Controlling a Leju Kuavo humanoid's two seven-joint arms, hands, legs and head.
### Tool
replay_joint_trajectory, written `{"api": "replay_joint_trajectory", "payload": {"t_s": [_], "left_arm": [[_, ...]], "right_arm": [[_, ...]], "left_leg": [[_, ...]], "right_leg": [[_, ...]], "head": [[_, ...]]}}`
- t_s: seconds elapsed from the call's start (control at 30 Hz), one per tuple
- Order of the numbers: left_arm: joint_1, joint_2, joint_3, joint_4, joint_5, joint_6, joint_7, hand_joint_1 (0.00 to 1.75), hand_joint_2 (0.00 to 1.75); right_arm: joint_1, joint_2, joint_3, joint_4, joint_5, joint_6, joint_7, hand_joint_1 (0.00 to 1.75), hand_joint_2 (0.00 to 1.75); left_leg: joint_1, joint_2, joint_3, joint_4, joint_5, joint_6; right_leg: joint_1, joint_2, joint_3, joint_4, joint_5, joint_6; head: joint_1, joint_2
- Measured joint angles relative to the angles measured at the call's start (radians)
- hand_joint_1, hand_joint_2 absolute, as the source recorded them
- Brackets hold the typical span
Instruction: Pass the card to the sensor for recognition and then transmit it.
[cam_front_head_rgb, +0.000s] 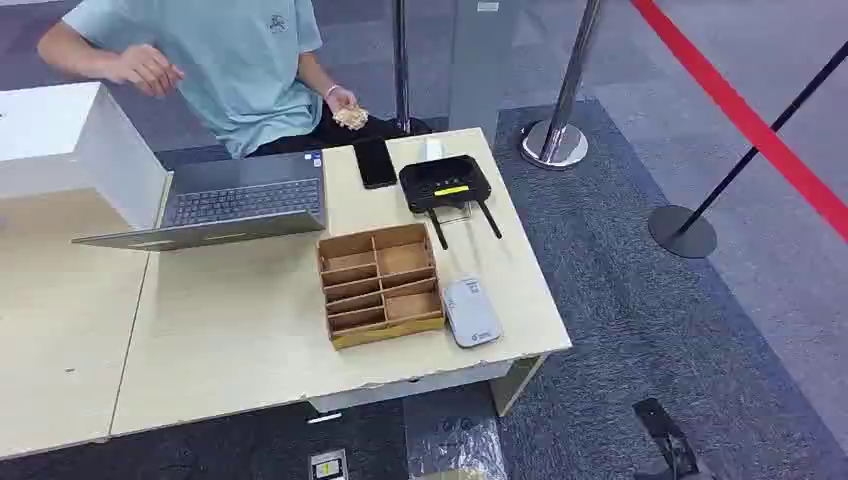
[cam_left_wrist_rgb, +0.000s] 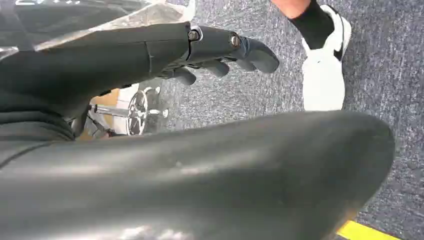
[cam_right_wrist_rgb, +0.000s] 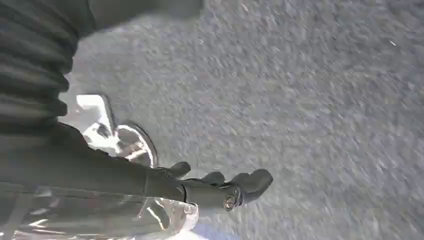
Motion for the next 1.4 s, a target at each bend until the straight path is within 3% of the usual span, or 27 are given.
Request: {"api": "replay_joint_trajectory", "payload": {"t_s": [0.17, 0.23, 0.27, 0.33, 0.53, 0.8, 1.03, 1.4], "left_arm": [[-0.001, 0.003, 0.000, 0.000, 0.001, 0.000, -0.006, 0.00, 0.00], [-0.001, 0.005, 0.000, 0.000, 0.003, 0.002, -0.006, 0.00, 0.00], [-0.001, 0.006, 0.000, 0.000, 0.004, 0.003, -0.006, 0.00, 0.00], [-0.001, 0.007, 0.000, 0.000, 0.005, 0.003, -0.006, 0.00, 0.00], [-0.002, 0.007, 0.000, 0.000, 0.014, 0.007, 0.001, 0.00, 0.00], [-0.002, 0.008, 0.000, 0.000, 0.018, 0.007, 0.000, 0.00, 0.00], [-0.003, 0.013, 0.000, 0.000, 0.016, 0.007, -0.004, 0.00, 0.00], [-0.003, 0.013, 0.000, 0.000, 0.014, 0.006, -0.005, 0.00, 0.00]], "right_arm": [[-0.068, -0.027, 0.000, -0.006, 0.019, -0.108, -0.052, 1.75, 1.75], [-0.106, -0.045, 0.000, -0.013, 0.026, -0.142, -0.080, 1.71, 1.75], [-0.127, -0.055, 0.000, -0.015, 0.027, -0.150, -0.087, 1.59, 1.75], [-0.157, -0.068, 0.000, -0.021, 0.029, -0.165, -0.109, 0.00, 1.75], [-0.267, -0.094, -0.003, -0.058, 0.036, -0.276, -0.253, 0.00, 1.75], [-0.432, -0.111, -0.013, -0.142, 0.062, -0.337, -0.372, 0.00, 1.75], [-0.529, -0.113, -0.012, -0.249, 0.078, -0.345, -0.393, 0.00, 1.75], [-0.539, -0.101, -0.011, -0.361, 0.077, -0.343, -0.420, 0.00, 1.75]], "left_leg": [[0.000, 0.001, 0.000, 0.000, 0.000, 0.000], [-0.001, 0.001, 0.001, 0.000, 0.001, 0.000], [-0.001, 0.001, 0.001, 0.000, 0.001, 0.000], [-0.001, 0.000, 0.001, 0.001, 0.001, 0.000], [-0.002, 0.002, 0.001, 0.001, 0.001, 0.000], [-0.002, 0.001, 0.000, 0.001, 0.002, 0.001], [-0.002, -0.001, 0.000, 0.001, 0.002, 0.001], [-0.002, -0.001, -0.001, 0.001, 0.002, 0.001]], "right_leg": [[0.000, 0.000, 0.000, 0.000, 0.001, 0.000], [-0.001, 0.001, 0.000, 0.000, 0.001, 0.000], [-0.001, 0.001, 0.000, 0.000, 0.001, 0.000], [-0.001, 0.000, 0.000, 0.000, 0.001, 0.000], [-0.002, 0.001, 0.000, 0.001, 0.002, 0.001], [-0.002, 0.001, 0.000, 0.002, 0.002, 0.001], [-0.002, 0.000, 0.000, 0.002, 0.002, 0.001], [-0.002, 0.000, 0.000, 0.002, 0.002, 0.001]], "head": [[0.000, 0.000], [0.000, 0.000], [0.000, 0.000], [0.000, 0.000], [0.000, 0.000], [0.000, 0.000], [0.000, 0.000], [0.000, 0.000]]}}
